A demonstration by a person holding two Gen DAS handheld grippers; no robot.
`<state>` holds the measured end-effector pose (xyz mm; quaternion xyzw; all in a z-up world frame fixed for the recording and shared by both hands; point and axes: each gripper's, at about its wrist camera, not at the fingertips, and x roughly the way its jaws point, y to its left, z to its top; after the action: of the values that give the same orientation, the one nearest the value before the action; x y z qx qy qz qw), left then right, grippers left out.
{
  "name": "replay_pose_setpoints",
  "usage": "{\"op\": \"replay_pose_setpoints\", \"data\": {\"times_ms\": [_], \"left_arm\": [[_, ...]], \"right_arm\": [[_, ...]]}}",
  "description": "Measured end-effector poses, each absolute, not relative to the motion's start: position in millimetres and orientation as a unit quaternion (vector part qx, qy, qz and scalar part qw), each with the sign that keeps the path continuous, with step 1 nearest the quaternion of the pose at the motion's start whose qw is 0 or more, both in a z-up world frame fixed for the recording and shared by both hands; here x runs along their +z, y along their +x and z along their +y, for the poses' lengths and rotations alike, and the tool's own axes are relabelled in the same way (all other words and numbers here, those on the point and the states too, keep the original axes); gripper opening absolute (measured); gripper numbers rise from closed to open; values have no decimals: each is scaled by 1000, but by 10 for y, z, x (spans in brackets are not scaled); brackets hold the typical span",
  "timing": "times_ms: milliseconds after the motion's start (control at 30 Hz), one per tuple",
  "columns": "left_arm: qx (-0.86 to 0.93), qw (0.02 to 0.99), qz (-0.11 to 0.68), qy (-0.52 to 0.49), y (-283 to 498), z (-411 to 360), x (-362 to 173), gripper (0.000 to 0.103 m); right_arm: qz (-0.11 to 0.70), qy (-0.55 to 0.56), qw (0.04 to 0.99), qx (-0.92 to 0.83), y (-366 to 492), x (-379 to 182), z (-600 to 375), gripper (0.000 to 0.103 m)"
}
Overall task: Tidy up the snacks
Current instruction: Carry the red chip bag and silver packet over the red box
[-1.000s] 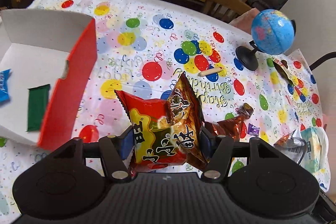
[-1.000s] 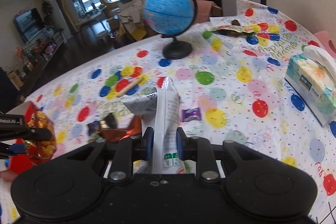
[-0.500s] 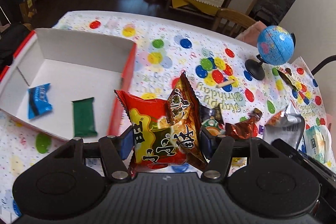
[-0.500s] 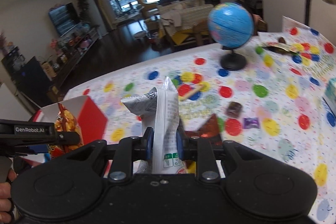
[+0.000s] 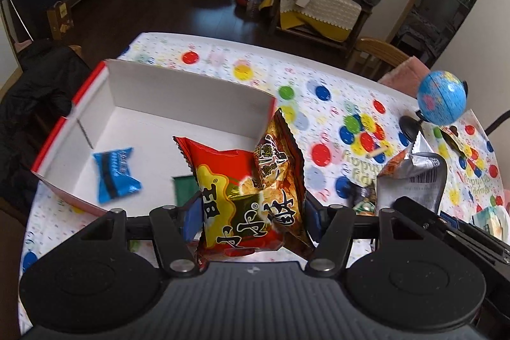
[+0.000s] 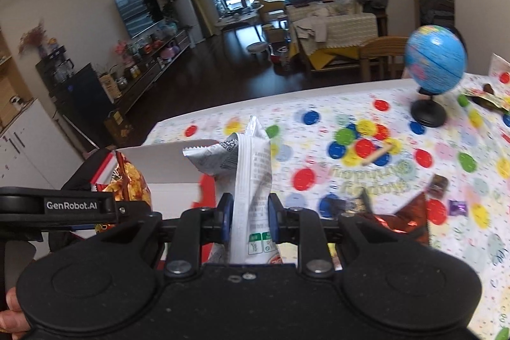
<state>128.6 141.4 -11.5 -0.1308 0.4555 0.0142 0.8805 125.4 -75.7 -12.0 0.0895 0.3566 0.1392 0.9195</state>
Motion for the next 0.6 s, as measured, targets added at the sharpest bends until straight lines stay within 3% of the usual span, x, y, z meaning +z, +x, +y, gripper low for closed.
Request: {"op": "replay_pose_setpoints", "data": {"times_ms": [600], "left_arm": [[68,879,451,-138,1512,2553,-187,62]], "right_arm": [[379,43,908,172,1544,-255,444,21]]}}
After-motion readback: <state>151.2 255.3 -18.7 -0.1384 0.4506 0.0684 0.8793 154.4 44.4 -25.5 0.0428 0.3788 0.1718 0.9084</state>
